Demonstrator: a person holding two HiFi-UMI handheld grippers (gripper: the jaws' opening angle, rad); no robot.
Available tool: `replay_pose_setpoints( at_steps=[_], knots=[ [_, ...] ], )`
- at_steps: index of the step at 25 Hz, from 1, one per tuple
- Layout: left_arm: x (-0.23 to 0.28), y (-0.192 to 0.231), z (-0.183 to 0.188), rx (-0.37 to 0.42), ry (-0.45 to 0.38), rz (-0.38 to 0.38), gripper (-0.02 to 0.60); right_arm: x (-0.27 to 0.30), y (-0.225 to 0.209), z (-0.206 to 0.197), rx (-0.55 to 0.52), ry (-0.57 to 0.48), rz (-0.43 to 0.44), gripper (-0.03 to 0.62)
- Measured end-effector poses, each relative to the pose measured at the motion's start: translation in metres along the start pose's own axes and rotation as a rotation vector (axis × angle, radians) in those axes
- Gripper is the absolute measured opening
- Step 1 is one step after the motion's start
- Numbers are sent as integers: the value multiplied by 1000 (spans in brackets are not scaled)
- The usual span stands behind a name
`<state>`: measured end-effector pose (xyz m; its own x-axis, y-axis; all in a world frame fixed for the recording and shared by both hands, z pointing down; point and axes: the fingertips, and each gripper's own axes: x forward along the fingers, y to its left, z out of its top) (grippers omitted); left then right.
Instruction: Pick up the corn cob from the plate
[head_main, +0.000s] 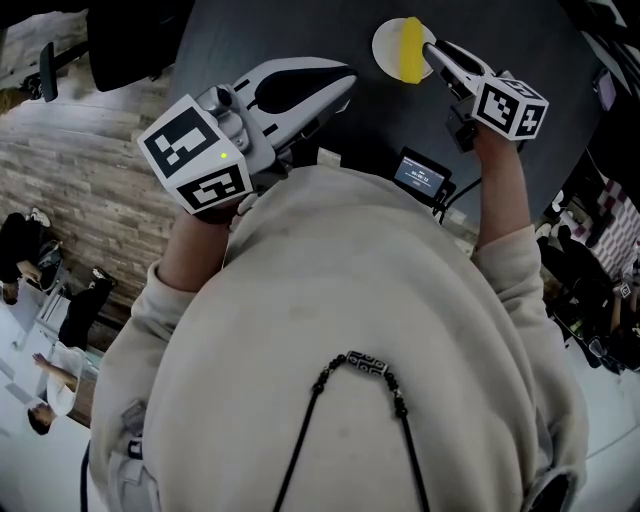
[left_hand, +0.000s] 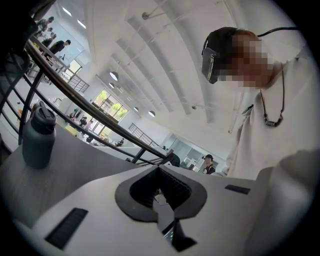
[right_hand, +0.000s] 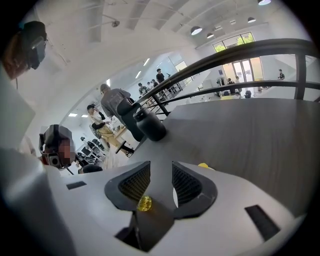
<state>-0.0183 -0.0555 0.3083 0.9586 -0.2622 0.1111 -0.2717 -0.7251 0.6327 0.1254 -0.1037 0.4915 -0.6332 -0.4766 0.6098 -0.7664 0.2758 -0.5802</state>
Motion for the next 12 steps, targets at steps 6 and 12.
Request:
replay_pose_setpoints(
  at_steps=[6,12],
  knots=[
    [-2,3,1,-9,-9,15,3,8,-12,-8,15,29,-22,148],
    [-13,9,1,-21,-16,33,3,24,-20,-19,35,70,-43,175]
  ],
)
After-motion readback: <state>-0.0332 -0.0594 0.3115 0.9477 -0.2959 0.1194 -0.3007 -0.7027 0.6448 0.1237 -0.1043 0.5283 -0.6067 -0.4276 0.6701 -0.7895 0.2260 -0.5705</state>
